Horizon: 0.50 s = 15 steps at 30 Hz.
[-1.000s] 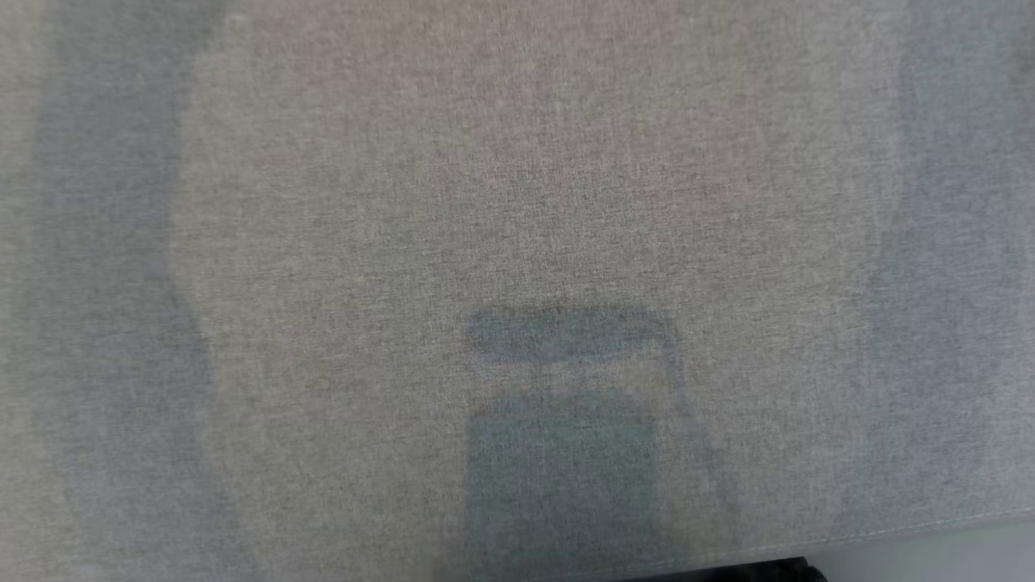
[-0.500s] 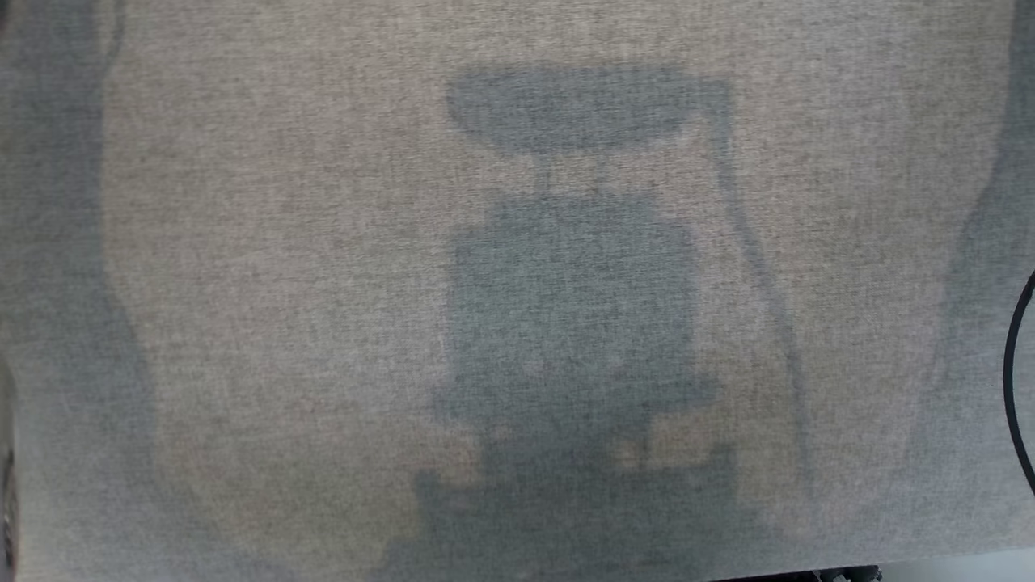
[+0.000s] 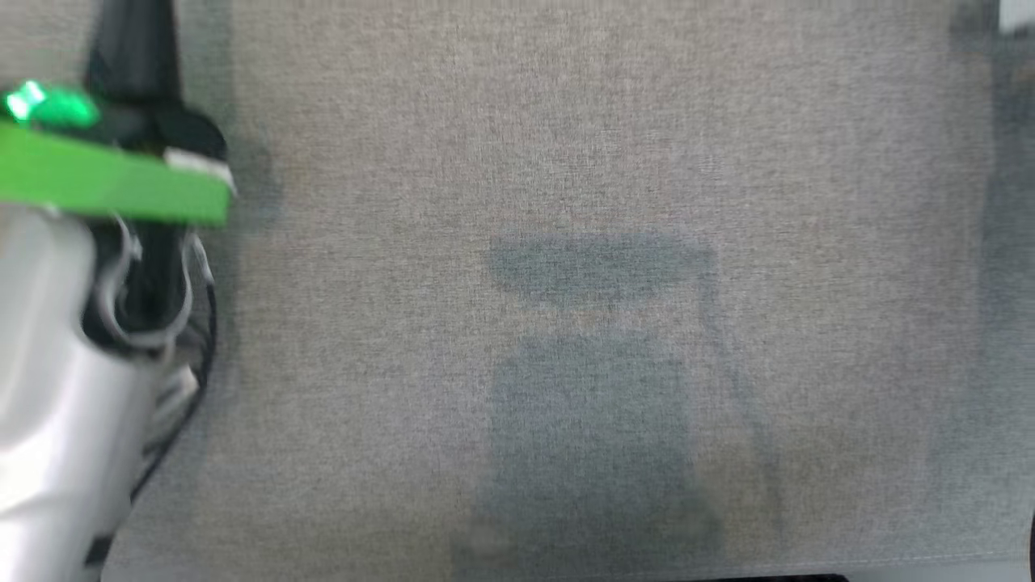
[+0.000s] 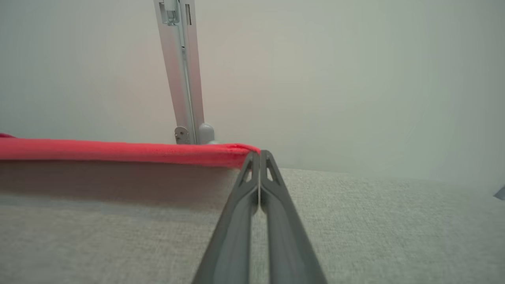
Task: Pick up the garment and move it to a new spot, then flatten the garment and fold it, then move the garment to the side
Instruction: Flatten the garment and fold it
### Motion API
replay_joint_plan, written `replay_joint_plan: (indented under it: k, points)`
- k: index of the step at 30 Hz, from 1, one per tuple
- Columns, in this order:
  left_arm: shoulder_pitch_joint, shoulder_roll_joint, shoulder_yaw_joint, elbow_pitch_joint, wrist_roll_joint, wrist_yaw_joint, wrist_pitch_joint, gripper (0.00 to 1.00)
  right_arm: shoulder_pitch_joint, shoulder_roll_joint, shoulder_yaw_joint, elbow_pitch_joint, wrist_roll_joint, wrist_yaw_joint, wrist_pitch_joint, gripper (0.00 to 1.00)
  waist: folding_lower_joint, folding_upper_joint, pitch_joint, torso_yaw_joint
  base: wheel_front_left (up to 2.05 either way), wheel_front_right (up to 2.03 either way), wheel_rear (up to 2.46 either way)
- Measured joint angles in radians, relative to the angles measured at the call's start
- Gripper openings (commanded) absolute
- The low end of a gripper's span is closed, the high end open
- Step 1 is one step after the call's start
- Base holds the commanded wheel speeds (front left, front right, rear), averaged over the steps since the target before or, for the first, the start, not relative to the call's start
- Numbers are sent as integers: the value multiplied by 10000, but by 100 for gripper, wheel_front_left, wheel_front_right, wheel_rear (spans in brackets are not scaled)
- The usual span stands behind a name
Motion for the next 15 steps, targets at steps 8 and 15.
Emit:
replay_joint_plan:
  k: [8,15]
  points:
    - [2639,1041,-1693,-242,-1672,-2,0,0,3222,-621,314,-255,771,2,0,0,0,0,-1464,52,0,0,0]
    - [4521,1256,-2268,-635,-2483,-17,0,0,5099,-780,924,391,1457,2,-2,0,-1,0,-2732,36,0,0,0]
